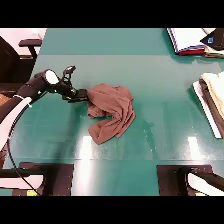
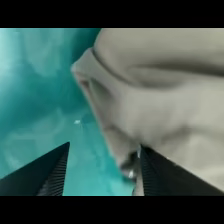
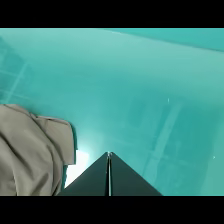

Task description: Fold the shirts.

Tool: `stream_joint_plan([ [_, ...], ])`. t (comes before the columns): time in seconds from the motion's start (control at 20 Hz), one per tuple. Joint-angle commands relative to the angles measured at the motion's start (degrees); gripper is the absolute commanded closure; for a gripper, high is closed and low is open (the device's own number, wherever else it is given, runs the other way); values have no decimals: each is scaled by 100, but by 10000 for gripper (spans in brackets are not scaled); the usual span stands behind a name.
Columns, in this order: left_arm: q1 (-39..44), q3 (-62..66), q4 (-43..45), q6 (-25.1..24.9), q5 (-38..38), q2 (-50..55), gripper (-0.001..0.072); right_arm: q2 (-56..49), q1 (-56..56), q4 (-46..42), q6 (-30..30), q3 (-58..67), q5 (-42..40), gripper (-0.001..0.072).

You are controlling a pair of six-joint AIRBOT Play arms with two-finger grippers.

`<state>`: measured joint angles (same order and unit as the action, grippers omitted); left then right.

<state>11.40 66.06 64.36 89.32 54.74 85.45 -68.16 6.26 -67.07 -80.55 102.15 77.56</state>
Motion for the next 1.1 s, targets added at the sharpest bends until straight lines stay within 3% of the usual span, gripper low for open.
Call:
stream_joint_plan([
  [0.0,31,-131,-566,-232,-339,310,208,7,9,4,0,-79,-50,695],
  [0.2,151,-114,-649,-234,-538,372,211,7,11,7,0,-81,-52,695],
  [0.35,164,72,-634,-236,-503,361,687,0,7,-2,-2,-83,157,695],
  [0.55,166,890,28,-243,138,262,683,-210,9,-9,-299,-468,1047,695],
  [0.75,166,1270,391,-284,404,173,683,-103,271,52,-605,-2765,459,678],
  [0.8,166,1270,400,-284,428,175,683,-107,393,315,-603,-3423,179,487],
  [0.85,166,1268,426,-284,446,177,683,-164,527,776,-595,-4098,-216,250],
  [1.05,166,1268,435,-284,433,179,682,-870,1434,2277,-136,-5497,-1331,241],
])
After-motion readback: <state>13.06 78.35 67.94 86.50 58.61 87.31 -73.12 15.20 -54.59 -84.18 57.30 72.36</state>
